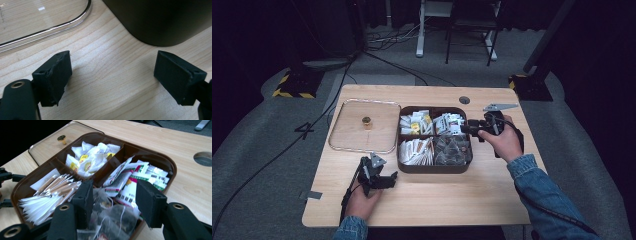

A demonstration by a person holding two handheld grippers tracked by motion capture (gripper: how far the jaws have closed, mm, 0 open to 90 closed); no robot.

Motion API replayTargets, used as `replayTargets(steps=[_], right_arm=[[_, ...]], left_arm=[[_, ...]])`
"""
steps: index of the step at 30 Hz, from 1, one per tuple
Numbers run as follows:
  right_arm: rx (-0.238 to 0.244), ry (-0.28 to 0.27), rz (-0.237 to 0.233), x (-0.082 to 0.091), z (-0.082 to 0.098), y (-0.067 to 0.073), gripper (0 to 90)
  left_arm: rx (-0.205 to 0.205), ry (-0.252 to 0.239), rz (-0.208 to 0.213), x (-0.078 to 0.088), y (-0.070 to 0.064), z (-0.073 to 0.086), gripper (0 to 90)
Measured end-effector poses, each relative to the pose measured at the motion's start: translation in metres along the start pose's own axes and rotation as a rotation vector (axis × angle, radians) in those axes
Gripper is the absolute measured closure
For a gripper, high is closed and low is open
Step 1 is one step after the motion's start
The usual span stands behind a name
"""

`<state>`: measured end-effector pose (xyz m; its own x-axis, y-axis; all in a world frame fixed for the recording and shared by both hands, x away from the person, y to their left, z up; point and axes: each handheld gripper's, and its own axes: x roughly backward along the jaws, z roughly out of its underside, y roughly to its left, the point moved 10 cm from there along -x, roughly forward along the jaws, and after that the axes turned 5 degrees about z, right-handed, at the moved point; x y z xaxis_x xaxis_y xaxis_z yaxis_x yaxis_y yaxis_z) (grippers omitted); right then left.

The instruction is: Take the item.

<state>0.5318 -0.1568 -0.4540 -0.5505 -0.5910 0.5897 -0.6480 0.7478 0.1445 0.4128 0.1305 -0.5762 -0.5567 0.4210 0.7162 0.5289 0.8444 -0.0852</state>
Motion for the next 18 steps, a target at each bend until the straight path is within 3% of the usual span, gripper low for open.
replayTargets(steps=[5, 8, 14, 18], right_arm=[[-0.005, 0.004, -0.005, -0.012, -0.012, 0.000, 49.1], [-0.011, 0.002, -0.037, -0.020, -0.016, 0.001, 48.5], [-0.010, 0.039, -0.011, -0.036, -0.018, -0.005, 48.6], [-0.050, 0.096, 0.009, -0.052, -0.015, -0.008, 48.3]], left_arm=[[0.007, -0.001, -0.003, 0.000, 0.000, 0.000, 15.3], [0.007, -0.002, -0.003, 0.000, 0.000, 0.000, 15.3], [0.010, -0.002, -0.001, 0.000, 0.000, 0.000, 15.4], [0.009, -0.001, -0.003, 0.000, 0.000, 0.000, 15.5]])
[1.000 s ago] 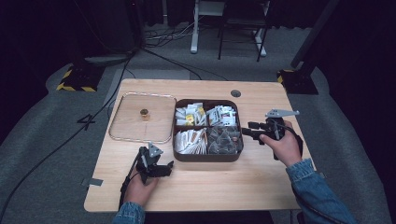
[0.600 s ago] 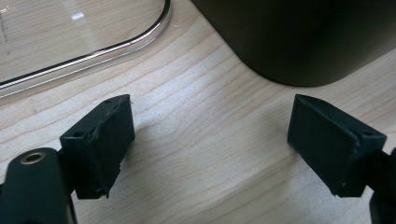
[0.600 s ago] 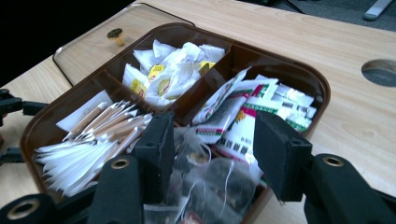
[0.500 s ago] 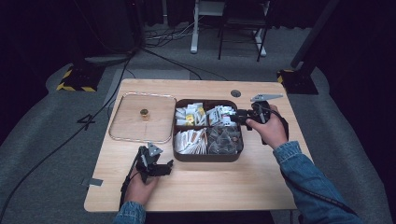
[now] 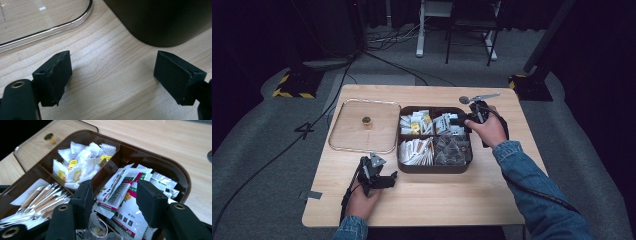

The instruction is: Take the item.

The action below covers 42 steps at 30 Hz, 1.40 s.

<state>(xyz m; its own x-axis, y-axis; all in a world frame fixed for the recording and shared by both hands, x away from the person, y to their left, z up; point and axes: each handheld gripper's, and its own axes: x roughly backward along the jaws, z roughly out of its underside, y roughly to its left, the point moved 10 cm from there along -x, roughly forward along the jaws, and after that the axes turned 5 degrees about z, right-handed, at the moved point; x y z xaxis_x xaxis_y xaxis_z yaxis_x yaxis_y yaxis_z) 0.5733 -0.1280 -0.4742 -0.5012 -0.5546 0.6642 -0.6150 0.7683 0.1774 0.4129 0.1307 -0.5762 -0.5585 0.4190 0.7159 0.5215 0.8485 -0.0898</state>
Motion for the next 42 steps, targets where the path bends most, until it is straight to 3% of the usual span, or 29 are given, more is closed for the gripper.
replayTargets(steps=[15, 25, 33, 35, 38, 39, 42], right_arm=[[-0.060, 0.077, -0.003, -0.040, 0.011, 0.006, 53.3], [-0.037, 0.084, -0.017, -0.049, 0.007, 0.019, 57.7], [-0.033, 0.135, -0.008, -0.067, 0.013, 0.023, 63.1], [-0.034, 0.155, 0.007, -0.070, 0.016, 0.023, 69.1], [-0.056, 0.172, 0.034, -0.070, 0.018, 0.023, 73.8], [-0.086, 0.178, 0.050, -0.069, 0.018, 0.024, 78.6], [-0.119, 0.172, 0.053, -0.069, 0.017, 0.024, 82.0]], left_arm=[[0.002, 0.002, 0.001, 0.000, 0.000, 0.000, 15.6], [-0.002, 0.000, -0.002, 0.000, 0.001, 0.000, 15.8], [-0.001, 0.001, -0.001, 0.000, 0.001, 0.000, 15.8], [0.000, 0.001, -0.001, 0.000, 0.001, 0.000, 15.8], [0.000, 0.001, -0.001, 0.000, 0.001, 0.000, 15.8], [0.001, -0.001, -0.002, 0.000, 0.001, 0.000, 15.8], [0.000, -0.002, -0.002, 0.000, 0.001, 0.000, 15.9]])
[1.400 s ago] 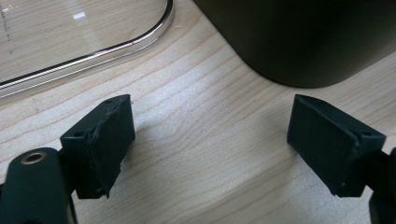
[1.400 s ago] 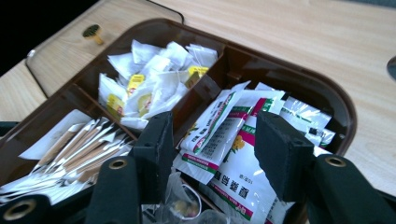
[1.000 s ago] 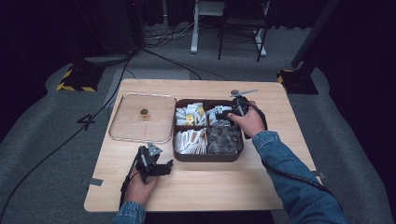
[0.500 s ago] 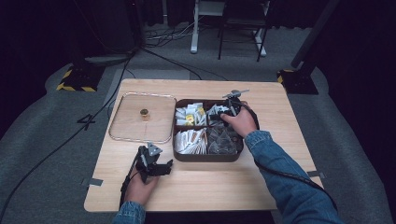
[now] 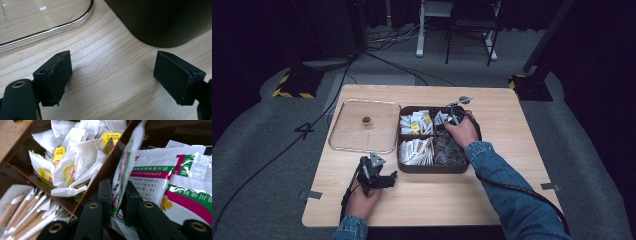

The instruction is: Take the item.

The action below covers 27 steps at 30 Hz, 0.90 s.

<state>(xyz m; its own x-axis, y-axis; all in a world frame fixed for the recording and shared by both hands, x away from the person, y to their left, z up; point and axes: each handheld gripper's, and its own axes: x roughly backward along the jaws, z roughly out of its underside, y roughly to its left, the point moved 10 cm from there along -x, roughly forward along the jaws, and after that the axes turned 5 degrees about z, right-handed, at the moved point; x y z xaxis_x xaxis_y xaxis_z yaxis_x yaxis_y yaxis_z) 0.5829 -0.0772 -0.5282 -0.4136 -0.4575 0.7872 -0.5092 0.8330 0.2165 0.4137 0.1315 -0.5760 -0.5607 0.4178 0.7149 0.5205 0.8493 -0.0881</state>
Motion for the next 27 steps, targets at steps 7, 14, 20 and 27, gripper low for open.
replayTargets(steps=[7, 14, 20, 27], right_arm=[[-0.022, -0.055, -0.001, 0.009, -0.007, -0.005, 84.1], [-0.012, -0.101, -0.015, 0.024, -0.014, -0.003, 84.4], [0.010, -0.141, -0.032, 0.041, -0.019, 0.001, 84.5], [0.045, -0.195, -0.065, 0.069, -0.020, 0.008, 84.5]], left_arm=[[0.001, 0.000, -0.001, 0.000, 0.000, 0.000, 16.1], [0.001, 0.000, -0.001, 0.000, 0.000, 0.000, 16.1], [0.002, 0.000, 0.000, 0.000, 0.000, 0.000, 16.1], [-0.001, 0.002, -0.001, 0.000, 0.000, 0.000, 16.1]])
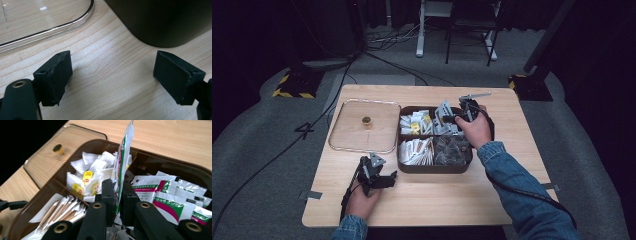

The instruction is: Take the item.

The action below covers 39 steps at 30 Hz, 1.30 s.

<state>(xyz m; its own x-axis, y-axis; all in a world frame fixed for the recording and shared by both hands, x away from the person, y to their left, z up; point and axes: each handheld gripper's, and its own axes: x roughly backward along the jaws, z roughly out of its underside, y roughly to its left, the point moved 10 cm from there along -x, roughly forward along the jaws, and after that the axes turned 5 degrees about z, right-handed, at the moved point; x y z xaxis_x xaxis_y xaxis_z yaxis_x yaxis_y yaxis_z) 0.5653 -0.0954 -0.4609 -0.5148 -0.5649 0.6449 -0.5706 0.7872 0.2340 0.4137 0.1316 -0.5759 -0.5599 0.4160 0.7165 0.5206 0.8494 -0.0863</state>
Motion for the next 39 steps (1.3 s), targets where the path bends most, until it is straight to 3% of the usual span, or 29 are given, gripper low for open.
replayTargets(steps=[17, 27, 33, 39], right_arm=[[0.048, -0.087, -0.065, 0.068, 0.005, 0.011, 84.5], [0.026, -0.119, -0.056, 0.102, 0.013, -0.004, 84.5], [0.038, -0.106, -0.010, 0.116, 0.025, -0.019, 84.4], [0.007, -0.101, 0.017, 0.129, 0.040, -0.036, 84.4]], left_arm=[[0.002, 0.000, 0.000, 0.000, 0.000, 0.000, 16.0], [0.002, 0.000, 0.000, 0.000, 0.000, 0.000, 16.0], [0.002, 0.000, 0.000, 0.000, 0.000, 0.000, 16.1], [0.003, -0.001, -0.001, 0.000, 0.000, 0.000, 16.1]])
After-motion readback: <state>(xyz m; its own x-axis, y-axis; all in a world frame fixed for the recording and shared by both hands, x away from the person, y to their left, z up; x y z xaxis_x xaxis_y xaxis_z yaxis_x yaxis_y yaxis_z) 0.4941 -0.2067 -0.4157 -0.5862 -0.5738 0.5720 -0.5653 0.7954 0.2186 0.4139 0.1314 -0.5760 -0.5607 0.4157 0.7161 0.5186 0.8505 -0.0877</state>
